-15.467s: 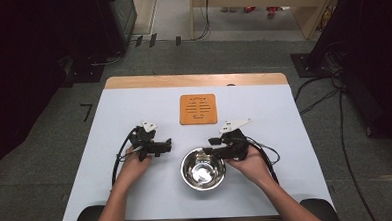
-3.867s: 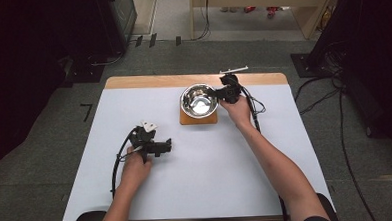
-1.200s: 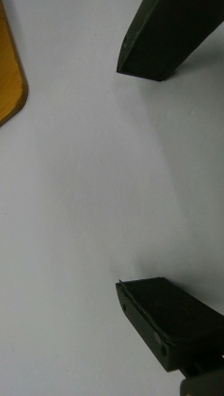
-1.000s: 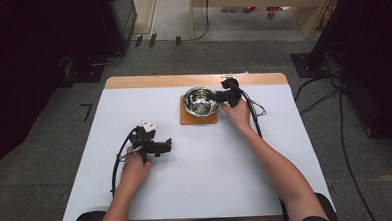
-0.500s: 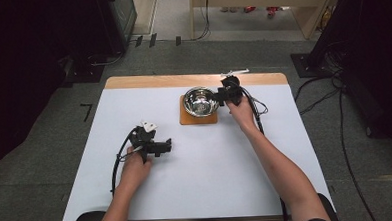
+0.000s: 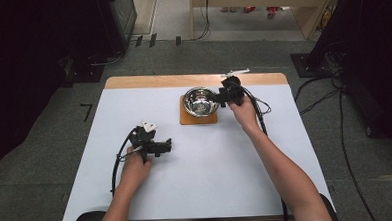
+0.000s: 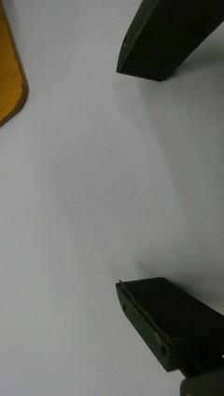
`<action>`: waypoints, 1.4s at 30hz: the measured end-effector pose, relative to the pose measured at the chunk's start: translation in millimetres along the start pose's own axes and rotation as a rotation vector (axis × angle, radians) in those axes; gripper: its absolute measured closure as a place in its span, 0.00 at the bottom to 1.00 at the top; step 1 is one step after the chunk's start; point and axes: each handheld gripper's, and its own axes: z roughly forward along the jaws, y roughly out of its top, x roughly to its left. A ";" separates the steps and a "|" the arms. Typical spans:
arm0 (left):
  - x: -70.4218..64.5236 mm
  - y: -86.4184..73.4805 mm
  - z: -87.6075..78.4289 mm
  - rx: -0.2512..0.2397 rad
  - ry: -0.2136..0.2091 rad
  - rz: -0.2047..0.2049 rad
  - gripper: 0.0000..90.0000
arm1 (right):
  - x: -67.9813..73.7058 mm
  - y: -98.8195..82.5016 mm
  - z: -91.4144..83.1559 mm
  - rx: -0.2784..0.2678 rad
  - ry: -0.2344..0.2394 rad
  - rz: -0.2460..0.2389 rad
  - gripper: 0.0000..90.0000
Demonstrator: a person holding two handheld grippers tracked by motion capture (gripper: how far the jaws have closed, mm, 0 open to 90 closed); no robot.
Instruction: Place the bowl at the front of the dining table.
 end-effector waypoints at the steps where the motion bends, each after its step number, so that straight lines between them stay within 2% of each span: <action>1: 0.0 0.0 0.0 -0.001 0.000 0.000 0.00 | 0.7 -0.1 -0.8 0.002 -0.003 0.002 0.30; 9: 0.0 0.0 0.0 0.000 0.000 0.000 0.00 | 2.6 -3.3 -8.7 -0.001 -0.005 0.001 0.30; 19: 0.0 0.0 0.0 0.000 0.000 0.000 0.00 | 8.5 -3.4 -16.3 -0.021 -0.015 -0.024 0.30; 25: 0.0 0.0 0.0 0.000 0.000 0.000 0.00 | 10.8 -4.2 -20.1 -0.013 -0.026 -0.032 0.30; 42: 0.0 -0.1 0.0 -0.001 0.000 0.000 0.00 | 14.9 -10.3 -26.7 -0.015 -0.021 -0.045 0.30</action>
